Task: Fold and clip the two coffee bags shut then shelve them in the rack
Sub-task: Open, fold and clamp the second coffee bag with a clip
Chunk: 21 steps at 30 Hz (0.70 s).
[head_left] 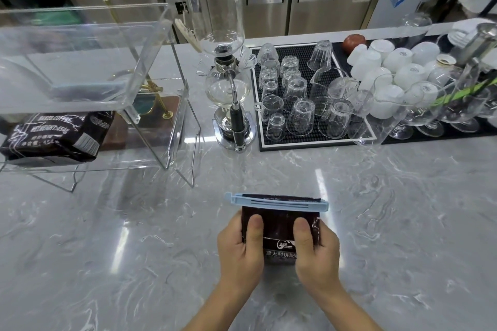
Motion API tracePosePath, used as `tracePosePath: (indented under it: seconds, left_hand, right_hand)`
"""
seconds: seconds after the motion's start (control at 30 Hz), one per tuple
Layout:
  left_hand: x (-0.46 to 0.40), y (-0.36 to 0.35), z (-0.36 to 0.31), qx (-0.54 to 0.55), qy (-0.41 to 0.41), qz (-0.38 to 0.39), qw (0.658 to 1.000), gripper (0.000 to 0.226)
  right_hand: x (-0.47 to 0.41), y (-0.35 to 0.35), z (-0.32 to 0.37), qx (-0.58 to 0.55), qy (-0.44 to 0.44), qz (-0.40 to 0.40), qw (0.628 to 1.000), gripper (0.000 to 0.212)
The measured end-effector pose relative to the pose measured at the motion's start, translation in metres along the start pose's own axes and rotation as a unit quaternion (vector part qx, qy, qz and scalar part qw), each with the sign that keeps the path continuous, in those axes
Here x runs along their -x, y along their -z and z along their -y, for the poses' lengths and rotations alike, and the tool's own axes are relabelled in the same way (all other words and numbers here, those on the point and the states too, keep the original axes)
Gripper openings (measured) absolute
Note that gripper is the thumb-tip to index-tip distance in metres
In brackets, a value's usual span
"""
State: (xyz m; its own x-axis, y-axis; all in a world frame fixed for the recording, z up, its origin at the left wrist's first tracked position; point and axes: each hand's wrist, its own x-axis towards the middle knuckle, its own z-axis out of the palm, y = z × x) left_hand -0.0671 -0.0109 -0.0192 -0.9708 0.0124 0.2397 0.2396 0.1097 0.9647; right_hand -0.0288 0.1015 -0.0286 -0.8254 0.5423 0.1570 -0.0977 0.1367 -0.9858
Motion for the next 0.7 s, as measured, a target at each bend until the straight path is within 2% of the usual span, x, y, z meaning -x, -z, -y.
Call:
tracePosePath:
  seconds: [0.17, 0.33, 0.4, 0.5, 0.53, 0.63, 0.7]
  left_hand:
    - [-0.001, -0.003, 0.009, -0.022, -0.001, -0.021, 1.0, 0.041]
    - [-0.003, -0.002, 0.002, -0.002, 0.0, -0.007, 1.0, 0.042]
    - [-0.003, 0.002, 0.0, 0.006, 0.009, 0.018, 1.0, 0.044]
    - [0.002, 0.013, 0.0, -0.007, 0.012, 0.079, 0.997, 0.045]
    - [0.004, 0.019, 0.001, -0.021, 0.016, 0.103, 0.994, 0.046]
    - [0.014, 0.038, 0.007, -0.011, 0.04, 0.152, 0.987, 0.039]
    - [0.019, 0.05, 0.013, 0.005, 0.059, 0.175, 0.983, 0.057]
  right_hand:
    - [-0.004, -0.007, -0.002, 0.011, 0.029, -0.016, 0.999, 0.032]
    - [-0.005, -0.006, -0.004, -0.005, 0.022, -0.009, 1.0, 0.041]
    - [-0.003, -0.004, -0.002, -0.031, 0.004, 0.015, 0.999, 0.044]
    - [0.002, 0.009, 0.004, -0.016, 0.007, 0.084, 0.996, 0.036]
    - [0.004, 0.014, 0.004, -0.005, 0.003, 0.116, 0.993, 0.039]
    - [0.013, 0.032, -0.004, 0.01, -0.049, 0.176, 0.983, 0.064]
    - [0.017, 0.042, -0.013, 0.037, -0.065, 0.188, 0.979, 0.076]
